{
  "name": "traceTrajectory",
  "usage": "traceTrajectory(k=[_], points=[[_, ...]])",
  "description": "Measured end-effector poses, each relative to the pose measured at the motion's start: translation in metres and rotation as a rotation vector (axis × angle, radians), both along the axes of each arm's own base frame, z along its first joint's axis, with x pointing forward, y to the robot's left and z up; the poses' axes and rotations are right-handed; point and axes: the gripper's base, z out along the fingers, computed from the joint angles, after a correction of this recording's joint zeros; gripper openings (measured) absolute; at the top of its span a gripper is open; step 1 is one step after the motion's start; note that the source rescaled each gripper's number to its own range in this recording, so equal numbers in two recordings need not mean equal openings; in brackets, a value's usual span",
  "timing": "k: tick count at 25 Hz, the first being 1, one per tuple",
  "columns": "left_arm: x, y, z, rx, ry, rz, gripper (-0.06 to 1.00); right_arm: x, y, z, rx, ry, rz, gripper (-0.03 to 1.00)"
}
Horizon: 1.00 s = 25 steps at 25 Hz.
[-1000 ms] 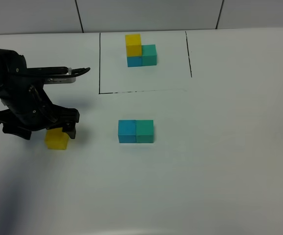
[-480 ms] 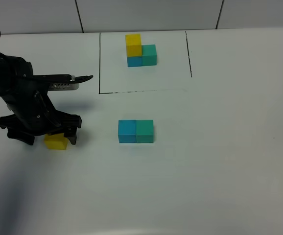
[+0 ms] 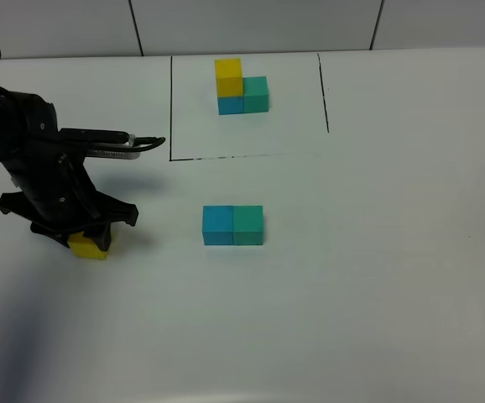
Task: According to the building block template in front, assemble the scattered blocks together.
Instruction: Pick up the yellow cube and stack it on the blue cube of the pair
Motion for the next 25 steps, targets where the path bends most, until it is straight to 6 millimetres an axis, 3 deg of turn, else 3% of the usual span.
traceTrajectory(k=[8,15,20,25], points=[[0.029,-0.010,0.058,0.004,0.016,-0.279,0.02,0.000,0.000,0.000,0.000,0.000,0.000,0.33],[0.036,-0.056,0.105,0.006,-0.064,-0.709,0.02,0.000,0.000,0.000,0.000,0.000,0.000,0.33],[0.022,-0.101,0.120,0.011,-0.117,-1.018,0.02,0.000,0.000,0.000,0.000,0.000,0.000,0.33],[0.018,-0.127,0.122,0.013,-0.156,-1.144,0.02,0.000,0.000,0.000,0.000,0.000,0.000,0.33]])
